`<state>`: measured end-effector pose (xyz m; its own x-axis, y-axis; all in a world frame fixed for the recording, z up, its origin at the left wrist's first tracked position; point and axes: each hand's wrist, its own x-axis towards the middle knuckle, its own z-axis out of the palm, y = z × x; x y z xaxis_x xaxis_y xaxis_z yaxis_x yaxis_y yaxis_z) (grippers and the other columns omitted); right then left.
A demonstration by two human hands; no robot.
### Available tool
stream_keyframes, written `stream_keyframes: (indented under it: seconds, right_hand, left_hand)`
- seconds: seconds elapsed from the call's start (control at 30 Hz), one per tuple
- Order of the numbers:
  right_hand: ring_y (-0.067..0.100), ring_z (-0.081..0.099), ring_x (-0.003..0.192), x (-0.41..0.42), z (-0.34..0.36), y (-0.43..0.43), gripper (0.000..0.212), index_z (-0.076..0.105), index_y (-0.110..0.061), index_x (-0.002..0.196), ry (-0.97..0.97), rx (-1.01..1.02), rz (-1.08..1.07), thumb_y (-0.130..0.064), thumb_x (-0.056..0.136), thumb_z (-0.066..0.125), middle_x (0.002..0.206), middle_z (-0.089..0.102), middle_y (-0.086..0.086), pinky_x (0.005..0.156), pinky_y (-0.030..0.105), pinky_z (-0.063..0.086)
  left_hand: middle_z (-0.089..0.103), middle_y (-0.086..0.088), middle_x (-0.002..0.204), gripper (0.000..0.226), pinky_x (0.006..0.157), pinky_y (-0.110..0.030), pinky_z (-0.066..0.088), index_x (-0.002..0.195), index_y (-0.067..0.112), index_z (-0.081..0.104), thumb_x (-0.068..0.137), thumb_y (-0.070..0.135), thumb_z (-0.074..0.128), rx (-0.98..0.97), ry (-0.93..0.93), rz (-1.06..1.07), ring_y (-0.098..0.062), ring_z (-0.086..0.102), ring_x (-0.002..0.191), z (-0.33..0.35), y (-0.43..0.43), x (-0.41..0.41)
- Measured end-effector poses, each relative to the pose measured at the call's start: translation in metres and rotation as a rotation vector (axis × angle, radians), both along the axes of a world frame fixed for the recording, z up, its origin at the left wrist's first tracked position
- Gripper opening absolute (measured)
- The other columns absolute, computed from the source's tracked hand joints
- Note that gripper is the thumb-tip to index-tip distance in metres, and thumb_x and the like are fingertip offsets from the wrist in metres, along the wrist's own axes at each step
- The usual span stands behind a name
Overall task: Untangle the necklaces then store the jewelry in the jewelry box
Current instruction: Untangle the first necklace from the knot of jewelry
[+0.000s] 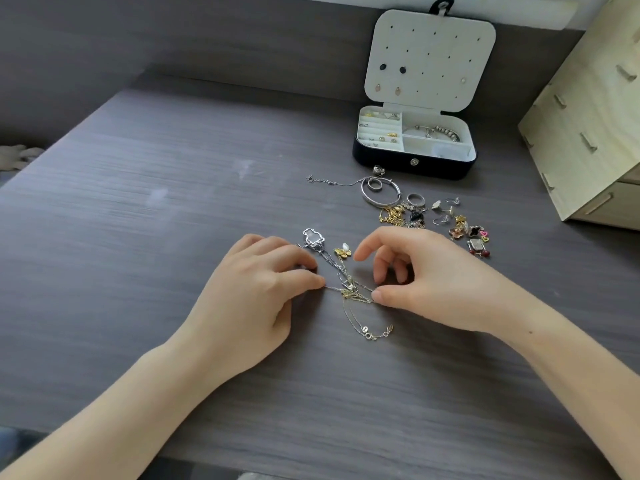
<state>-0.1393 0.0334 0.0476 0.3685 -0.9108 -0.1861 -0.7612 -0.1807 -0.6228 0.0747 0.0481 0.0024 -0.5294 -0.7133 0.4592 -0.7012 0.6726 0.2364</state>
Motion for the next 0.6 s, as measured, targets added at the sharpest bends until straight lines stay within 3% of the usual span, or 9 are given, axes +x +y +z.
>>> stream_keyframes:
  seconds: [0.17,0.33,0.6]
  right_hand:
    - [0.002,0.046,0.067,0.002,0.0,0.002,0.037,0.057,-0.036,0.098,0.031,-0.021,0.022,-0.006,0.077,0.058,0.077,0.059,-0.012,0.063,0.017,0.04]
    - [0.001,0.048,0.061,0.006,-0.005,0.001,0.007,0.061,-0.029,0.088,0.078,-0.139,-0.034,-0.023,0.084,0.062,0.069,0.059,-0.011,0.056,0.018,0.034]
    - [0.007,0.05,0.073,0.01,-0.009,-0.001,0.008,0.058,-0.028,0.082,0.236,-0.237,-0.09,-0.025,0.087,0.054,0.068,0.053,-0.015,0.066,0.024,0.035]
  left_hand:
    - [0.065,0.001,0.086,0.044,0.067,-0.036,0.036,0.09,0.017,0.068,0.071,0.005,0.031,-0.01,-0.026,0.022,-0.028,0.057,0.074,0.003,0.001,-0.002]
    - [0.06,0.002,0.096,0.052,0.068,-0.036,0.036,0.11,0.032,0.059,0.073,0.006,0.032,0.009,-0.077,-0.028,-0.025,0.052,0.081,0.002,-0.004,-0.01]
    - [0.059,0.002,0.097,0.055,0.069,-0.03,0.032,0.106,0.038,0.062,0.071,0.004,0.036,0.031,-0.106,-0.062,-0.021,0.05,0.083,-0.002,-0.006,-0.007]
